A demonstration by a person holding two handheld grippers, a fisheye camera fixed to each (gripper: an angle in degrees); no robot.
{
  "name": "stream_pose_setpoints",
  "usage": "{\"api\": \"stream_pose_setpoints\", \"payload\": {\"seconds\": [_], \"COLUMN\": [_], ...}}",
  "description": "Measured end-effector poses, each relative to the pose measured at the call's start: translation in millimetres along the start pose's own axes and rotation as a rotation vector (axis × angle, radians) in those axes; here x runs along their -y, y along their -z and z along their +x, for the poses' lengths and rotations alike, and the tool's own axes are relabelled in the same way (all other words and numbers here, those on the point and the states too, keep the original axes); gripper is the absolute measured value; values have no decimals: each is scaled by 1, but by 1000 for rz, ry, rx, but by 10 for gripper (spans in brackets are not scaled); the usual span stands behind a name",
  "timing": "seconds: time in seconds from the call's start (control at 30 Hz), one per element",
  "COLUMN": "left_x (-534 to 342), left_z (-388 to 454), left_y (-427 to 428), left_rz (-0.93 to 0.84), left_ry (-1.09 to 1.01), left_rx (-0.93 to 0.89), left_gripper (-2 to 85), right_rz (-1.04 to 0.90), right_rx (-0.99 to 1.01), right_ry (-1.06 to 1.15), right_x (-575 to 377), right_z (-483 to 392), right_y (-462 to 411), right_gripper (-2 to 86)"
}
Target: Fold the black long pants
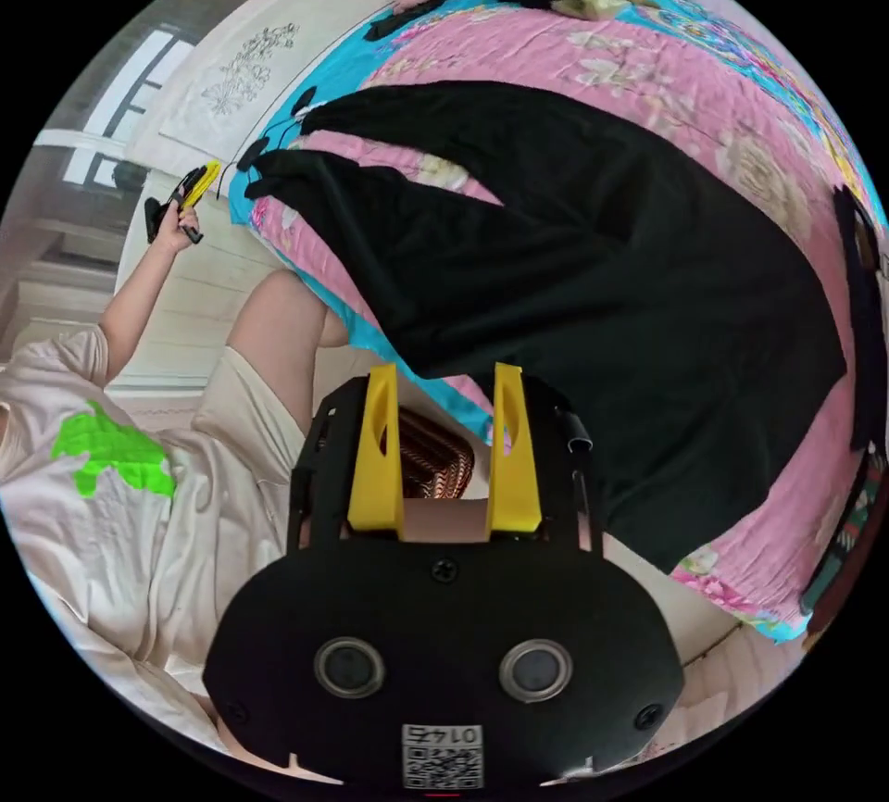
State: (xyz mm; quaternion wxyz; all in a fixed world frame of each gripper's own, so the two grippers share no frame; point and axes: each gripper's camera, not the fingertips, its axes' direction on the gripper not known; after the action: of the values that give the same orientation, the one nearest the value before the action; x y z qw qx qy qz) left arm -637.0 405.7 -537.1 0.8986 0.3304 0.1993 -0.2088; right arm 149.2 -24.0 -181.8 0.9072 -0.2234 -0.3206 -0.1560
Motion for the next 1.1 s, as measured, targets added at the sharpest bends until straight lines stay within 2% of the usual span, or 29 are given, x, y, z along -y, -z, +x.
{"api": "stream_pose_setpoints", "payload": {"seconds": [0.07, 0.1, 0.17, 0.27, 0.37, 0.53, 0.6, 0.73, 0.83, 0.9, 1.03, 1.1], "left_x": [2, 0, -15, -42, -75, -115, -121, -122, -120, -119, -117, -114], "left_z": [68, 87, 159, 230, 284, 326, 329, 323, 318, 316, 312, 308], "left_y": [-48, -63, -126, -209, -269, -322, -333, -349, -354, -357, -367, -370], "left_rz": [-160, -202, -332, -499, -571, -621, -634, -640, -619, -605, -607, -607], "left_ry": [-272, -341, -562, -708, -820, -887, -871, -812, -776, -758, -733, -713], "left_rx": [53, 73, 109, 69, 21, -14, -18, -19, -3, 12, 34, 28], "left_gripper": [60, 69, 120, 141, 133, 122, 115, 100, 99, 99, 99, 99], "right_rz": [96, 158, 236, 284, 354, 336, 261, 281, 289, 229, 86, 136], "right_rx": [-33, -44, -66, -119, -134, -212, -177, -364, -479, -603, -559, -534], "right_ry": [-146, -243, -352, -476, -577, -674, -606, -515, -439, -412, -417, -404], "right_x": [-17, -28, -40, -42, -32, -1, 18, 34, 53, 77, 102, 92], "right_z": [40, 68, 104, 153, 195, 244, 253, 242, 239, 245, 268, 260], "right_y": [33, 54, 78, 103, 123, 135, 132, 161, 191, 201, 186, 188], "right_gripper": [138, 138, 141, 147, 149, 151, 63, 10, 7, 14, 62, 98]}}
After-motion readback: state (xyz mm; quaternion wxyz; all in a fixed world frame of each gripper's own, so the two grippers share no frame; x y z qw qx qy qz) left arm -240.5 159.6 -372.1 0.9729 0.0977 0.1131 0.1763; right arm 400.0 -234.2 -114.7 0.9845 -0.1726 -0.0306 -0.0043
